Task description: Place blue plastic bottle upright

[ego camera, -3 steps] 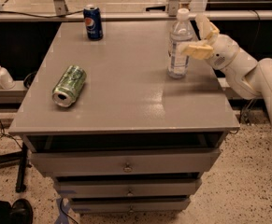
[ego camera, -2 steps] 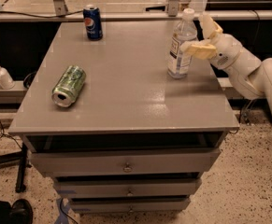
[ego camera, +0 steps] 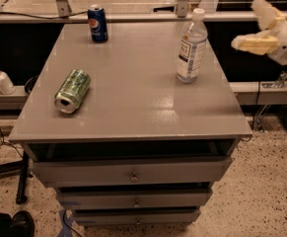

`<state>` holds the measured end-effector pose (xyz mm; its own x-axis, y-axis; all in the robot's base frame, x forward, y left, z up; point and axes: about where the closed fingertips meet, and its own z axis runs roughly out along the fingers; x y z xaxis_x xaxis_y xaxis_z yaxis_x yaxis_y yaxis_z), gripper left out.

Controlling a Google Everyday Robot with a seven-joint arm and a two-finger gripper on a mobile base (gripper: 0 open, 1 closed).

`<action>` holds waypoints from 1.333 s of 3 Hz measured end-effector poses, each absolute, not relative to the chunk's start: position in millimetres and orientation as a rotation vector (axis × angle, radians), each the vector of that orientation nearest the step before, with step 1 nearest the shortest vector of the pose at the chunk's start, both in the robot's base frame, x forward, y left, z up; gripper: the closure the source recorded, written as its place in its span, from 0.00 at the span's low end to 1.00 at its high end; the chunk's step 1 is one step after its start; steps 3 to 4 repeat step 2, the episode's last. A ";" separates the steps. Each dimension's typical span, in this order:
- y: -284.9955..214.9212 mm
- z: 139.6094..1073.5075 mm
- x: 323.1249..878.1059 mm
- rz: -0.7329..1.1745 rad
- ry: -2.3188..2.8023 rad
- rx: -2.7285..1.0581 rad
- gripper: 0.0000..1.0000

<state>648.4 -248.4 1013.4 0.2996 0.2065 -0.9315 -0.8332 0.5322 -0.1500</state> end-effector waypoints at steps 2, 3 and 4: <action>-312.0 1039.8 608.1 0.657 1.143 -0.791 0.00; -312.0 1039.8 608.1 0.657 1.143 -0.791 0.00; -312.0 1039.8 608.1 0.657 1.143 -0.791 0.00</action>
Offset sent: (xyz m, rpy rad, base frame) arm -0.0348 -0.0543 0.0225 -0.1107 0.0178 -0.0669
